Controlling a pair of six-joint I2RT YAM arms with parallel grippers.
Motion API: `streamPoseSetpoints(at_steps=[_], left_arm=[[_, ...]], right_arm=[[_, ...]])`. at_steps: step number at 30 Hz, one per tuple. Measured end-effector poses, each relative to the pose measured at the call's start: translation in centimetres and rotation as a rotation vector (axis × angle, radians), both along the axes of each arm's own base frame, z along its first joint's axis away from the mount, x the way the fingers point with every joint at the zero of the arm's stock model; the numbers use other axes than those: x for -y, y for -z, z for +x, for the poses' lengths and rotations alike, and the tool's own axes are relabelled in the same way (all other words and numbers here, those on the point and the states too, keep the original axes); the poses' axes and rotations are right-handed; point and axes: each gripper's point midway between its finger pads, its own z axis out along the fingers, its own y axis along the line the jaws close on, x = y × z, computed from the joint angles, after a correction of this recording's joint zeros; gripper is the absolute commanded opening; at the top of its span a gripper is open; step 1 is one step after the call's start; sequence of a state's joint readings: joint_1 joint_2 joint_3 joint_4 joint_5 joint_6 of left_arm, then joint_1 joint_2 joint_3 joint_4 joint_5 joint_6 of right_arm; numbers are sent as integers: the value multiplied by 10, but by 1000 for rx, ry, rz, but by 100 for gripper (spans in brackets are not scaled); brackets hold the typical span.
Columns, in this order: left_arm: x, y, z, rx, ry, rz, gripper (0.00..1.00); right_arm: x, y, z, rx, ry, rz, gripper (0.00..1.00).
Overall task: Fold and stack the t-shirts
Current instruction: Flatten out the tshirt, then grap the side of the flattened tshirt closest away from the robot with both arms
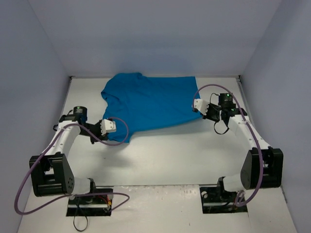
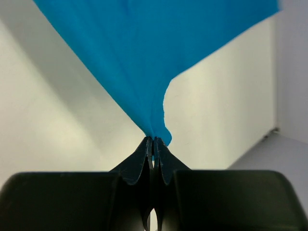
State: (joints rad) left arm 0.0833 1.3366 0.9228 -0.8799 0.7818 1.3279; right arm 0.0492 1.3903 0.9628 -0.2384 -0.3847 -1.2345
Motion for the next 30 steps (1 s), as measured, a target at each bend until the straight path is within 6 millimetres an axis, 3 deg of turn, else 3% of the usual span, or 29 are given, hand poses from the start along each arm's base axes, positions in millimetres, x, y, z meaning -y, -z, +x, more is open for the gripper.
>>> streamPoseSetpoints(at_steps=[3,13,16,22,25,30], left_arm=[[0,14,-29,-35,97,45,0],[-6,16,-57,31,264,118,2],[-8,22,-66,30,298,136,31],[-12,27,-78,17,339,160,61],[-10,22,-77,36,337,153,63],[-2,-6,-61,131,315,118,59]], right_arm=[[3,16,-16,-79,-24,-50,0],[15,36,-46,-202,-81,-154,3],[19,42,-58,-244,-101,-183,20],[26,50,-77,-322,-121,-235,51],[26,48,-81,-339,-108,-231,51],[22,26,-70,-278,-78,-206,31]])
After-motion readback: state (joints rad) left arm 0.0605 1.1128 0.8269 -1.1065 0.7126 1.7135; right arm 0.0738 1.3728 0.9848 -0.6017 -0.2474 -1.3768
